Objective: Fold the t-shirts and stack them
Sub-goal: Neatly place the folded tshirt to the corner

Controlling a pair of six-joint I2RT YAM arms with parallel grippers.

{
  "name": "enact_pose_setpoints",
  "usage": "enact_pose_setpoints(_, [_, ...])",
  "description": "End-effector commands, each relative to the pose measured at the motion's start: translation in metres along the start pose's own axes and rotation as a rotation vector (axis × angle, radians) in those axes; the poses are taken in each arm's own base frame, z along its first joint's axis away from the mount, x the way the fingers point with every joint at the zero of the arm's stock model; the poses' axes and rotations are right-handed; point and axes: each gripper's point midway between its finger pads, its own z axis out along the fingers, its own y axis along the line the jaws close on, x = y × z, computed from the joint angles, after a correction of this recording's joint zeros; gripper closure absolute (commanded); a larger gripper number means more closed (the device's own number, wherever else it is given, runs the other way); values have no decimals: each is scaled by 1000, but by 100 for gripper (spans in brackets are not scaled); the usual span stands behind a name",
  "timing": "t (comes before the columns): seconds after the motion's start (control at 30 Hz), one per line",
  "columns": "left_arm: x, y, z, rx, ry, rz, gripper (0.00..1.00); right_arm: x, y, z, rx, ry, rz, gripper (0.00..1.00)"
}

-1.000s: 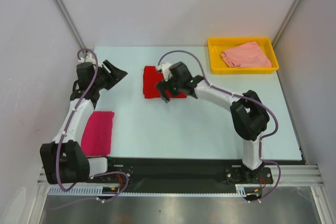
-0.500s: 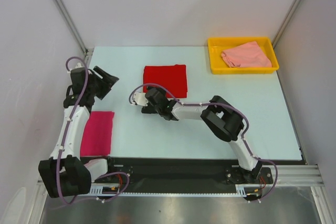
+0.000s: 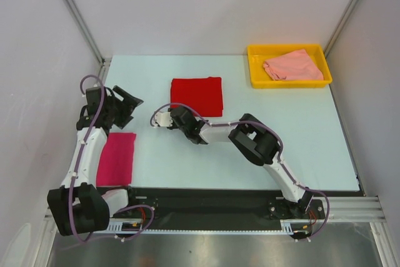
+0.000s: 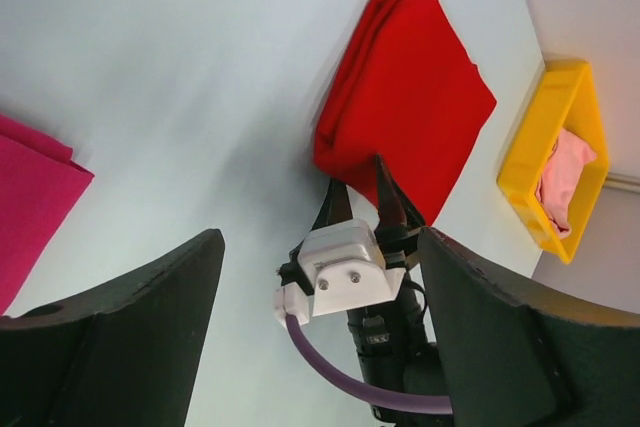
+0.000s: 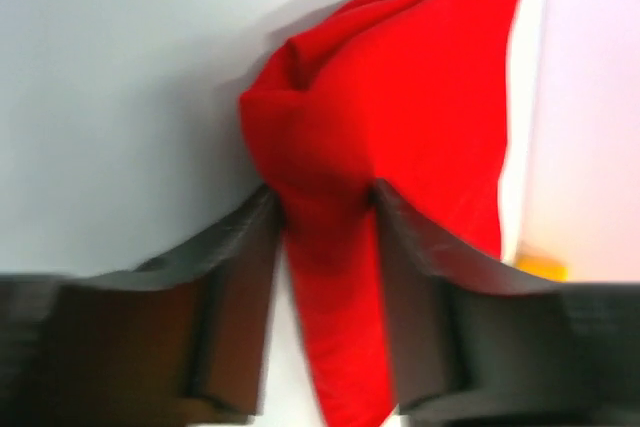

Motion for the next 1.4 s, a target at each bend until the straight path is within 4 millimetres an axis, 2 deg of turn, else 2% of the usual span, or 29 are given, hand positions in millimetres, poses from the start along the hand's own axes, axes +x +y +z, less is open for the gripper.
enact_pose_setpoints(0.0, [8,-1,6,26,51,-43,15,-1,6,8,-50,-24,37,58])
enact_pose_setpoints(0.03, [17,5,16,20,91,-63,14,-3,3,7,-57,-35,46,65])
enact_pose_setpoints(0.07, [25,0,18,53,137,-93,15,-1,3,7,-72,-25,50,82])
enact_pose_setpoints(0.23, [36,-5,44,89,228,-165,14,4,-23,4,-91,-40,101,94])
enact_pose_setpoints(0.3, [36,-17,51,136,255,-199,13,-2,-44,-3,-76,-58,117,100])
enact_pose_setpoints(0.33, [38,-23,55,154,269,-210,11,1,-46,-4,-93,-60,130,100])
enact_pose_setpoints(0.37, [40,-25,65,152,292,-240,9,-3,-60,-11,-82,-81,147,100])
enact_pose_setpoints(0.4, [40,-28,69,151,299,-244,9,-3,-65,-13,-86,-90,161,100])
enact_pose_setpoints(0.43, [39,-39,74,167,307,-234,6,-3,-64,-15,-119,-102,177,100])
enact_pose_setpoints(0.47, [40,-42,87,167,320,-250,2,-4,-66,-18,-125,-111,179,100])
enact_pose_setpoints(0.5, [36,-56,94,196,325,-245,0,-7,-73,-22,-122,-121,182,100])
enact_pose_setpoints(0.57, [45,-72,107,208,369,-248,0,-10,-75,-27,-123,-128,197,100])
enact_pose_setpoints(0.67, [50,-81,149,187,424,-284,0,-14,-81,-36,-128,-148,225,100])
enact_pose_setpoints(0.7, [61,-88,155,192,447,-281,0,-15,-80,-36,-135,-155,231,100])
enact_pose_setpoints(0.77, [67,-92,170,196,478,-312,0,-11,-82,-35,-136,-153,246,100])
enact_pose_setpoints(0.8, [73,-92,183,182,496,-320,0,-12,-83,-35,-135,-156,252,100])
enact_pose_setpoints(0.9, [79,-100,196,177,519,-345,0,-9,-85,-36,-142,-160,276,100])
enact_pose_setpoints(0.93, [82,-95,204,154,519,-353,0,-9,-90,-37,-133,-165,288,100])
enact_pose_setpoints(1.0, [85,-94,210,124,524,-366,0,-2,-98,-39,-122,-159,320,100])
enact_pose_setpoints(1.07, [92,-85,221,74,528,-390,0,-5,-100,-42,-141,-185,338,100])
enact_pose_setpoints(1.13, [91,-89,229,70,515,-383,0,3,-100,-42,-143,-178,346,100])
enact_pose_setpoints(1.17, [97,-84,237,44,523,-384,0,5,-101,-43,-143,-177,348,100])
enact_pose_setpoints(1.2, [94,-94,241,58,519,-372,0,5,-99,-43,-150,-179,348,100])
enact_pose_setpoints(1.27, [96,-97,246,57,514,-360,1,8,-101,-45,-147,-179,358,100])
enact_pose_setpoints(1.37, [100,-90,254,9,496,-336,3,8,-104,-49,-145,-184,376,100])
